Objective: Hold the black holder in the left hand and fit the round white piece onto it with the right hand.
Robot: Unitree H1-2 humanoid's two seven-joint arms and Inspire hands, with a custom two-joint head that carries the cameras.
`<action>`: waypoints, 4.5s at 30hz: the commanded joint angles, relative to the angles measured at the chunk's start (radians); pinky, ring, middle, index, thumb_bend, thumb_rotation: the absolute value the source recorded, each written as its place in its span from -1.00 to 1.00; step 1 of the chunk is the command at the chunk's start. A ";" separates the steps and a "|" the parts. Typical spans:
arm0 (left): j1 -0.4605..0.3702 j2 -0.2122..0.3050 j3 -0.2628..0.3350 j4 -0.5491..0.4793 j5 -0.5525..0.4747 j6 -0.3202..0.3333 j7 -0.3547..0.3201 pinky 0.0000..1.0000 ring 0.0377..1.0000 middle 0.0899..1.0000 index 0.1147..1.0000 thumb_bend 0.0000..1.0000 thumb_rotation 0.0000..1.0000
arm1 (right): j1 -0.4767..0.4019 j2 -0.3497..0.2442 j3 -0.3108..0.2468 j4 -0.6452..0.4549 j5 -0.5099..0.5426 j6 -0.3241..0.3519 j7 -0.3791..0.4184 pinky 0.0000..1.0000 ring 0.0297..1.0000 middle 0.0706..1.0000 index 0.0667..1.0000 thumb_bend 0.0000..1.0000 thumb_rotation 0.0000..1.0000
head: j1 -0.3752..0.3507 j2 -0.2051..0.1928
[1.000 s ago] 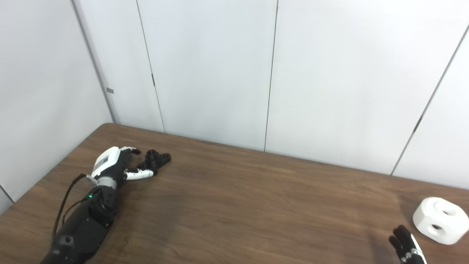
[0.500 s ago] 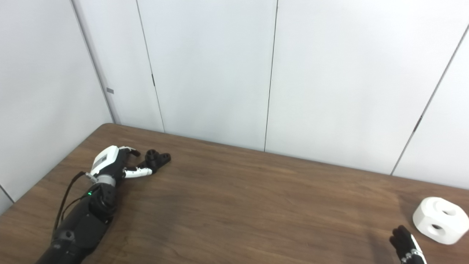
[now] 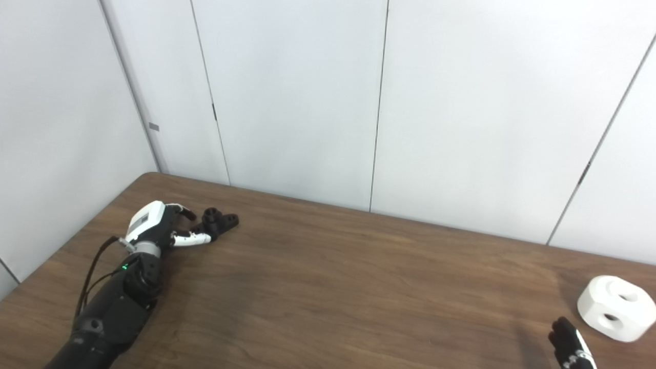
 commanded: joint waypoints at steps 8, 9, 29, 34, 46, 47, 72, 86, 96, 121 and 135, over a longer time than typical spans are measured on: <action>-0.019 0.030 -0.027 -0.001 -0.001 -0.051 0.023 1.00 0.98 0.77 -0.07 0.17 -0.84 | 0.091 0.023 0.006 0.067 -0.002 0.008 -0.009 1.00 0.91 0.89 0.87 0.49 1.00 | -0.009 -0.003; -0.018 0.028 -0.024 0.000 -0.008 -0.056 0.025 1.00 0.98 0.76 -0.11 0.11 -0.86 | 0.091 0.022 0.006 0.066 -0.004 0.010 -0.010 1.00 0.92 0.90 0.88 0.49 1.00 | -0.009 -0.003; -0.010 0.026 -0.011 0.024 -0.074 -0.115 0.030 0.84 0.87 0.62 -0.16 0.04 -0.91 | 0.091 0.027 0.006 0.068 -0.009 0.007 -0.016 1.00 0.93 0.89 0.88 0.44 1.00 | -0.017 -0.003; 0.006 0.023 -0.015 -0.016 -0.073 -0.098 0.008 0.84 0.87 0.63 -0.15 0.03 -0.91 | 0.090 0.027 0.008 0.072 -0.003 0.009 -0.012 1.00 0.94 0.90 0.88 0.45 1.00 | -0.022 -0.003; 0.090 0.004 -0.038 -0.177 -0.056 -0.062 -0.043 0.76 0.85 0.62 -0.15 0.03 -0.91 | 0.090 0.045 0.014 0.064 -0.039 0.008 -0.031 1.00 0.93 0.90 0.89 0.39 1.00 | -0.035 0.003; 0.103 0.001 -0.041 -0.196 -0.054 -0.069 -0.042 0.75 0.85 0.62 -0.15 0.03 -0.91 | 0.091 0.047 0.014 0.060 -0.040 0.011 -0.033 1.00 0.93 0.90 0.89 0.39 1.00 | -0.038 0.005; 0.295 -0.069 -0.132 -0.664 0.004 -0.082 -0.214 0.68 0.82 0.62 -0.16 0.03 -0.91 | 0.109 0.061 0.032 0.007 -0.095 0.009 -0.061 1.00 0.94 0.84 0.85 0.23 1.00 | -0.101 0.082; 0.448 -0.159 -0.228 -0.871 0.070 -0.091 -0.307 0.66 0.84 0.65 -0.16 0.03 -0.91 | 0.135 0.071 0.054 -0.088 -0.119 0.074 -0.072 1.00 0.92 0.83 0.83 0.16 1.00 | -0.193 0.185; 0.526 -0.204 -0.327 -0.871 0.112 -0.163 -0.325 0.86 0.80 0.60 -0.16 0.04 -0.91 | 0.151 0.070 0.076 -0.169 -0.133 0.147 -0.085 1.00 0.94 0.84 0.87 0.15 1.00 | -0.244 0.254; 0.586 -0.266 -0.383 -0.827 0.162 -0.237 -0.344 0.88 0.81 0.64 -0.16 0.04 -0.91 | 0.162 0.062 0.076 -0.270 -0.148 0.247 -0.101 1.00 0.92 0.80 0.83 0.17 1.00 | -0.300 0.346; 0.582 -0.252 -0.348 -0.754 0.145 -0.300 -0.315 0.89 0.82 0.65 -0.16 0.03 -0.91 | 0.091 0.028 0.000 -0.330 -0.159 0.276 -0.110 1.00 0.91 0.81 0.82 0.15 0.30 | -0.346 0.328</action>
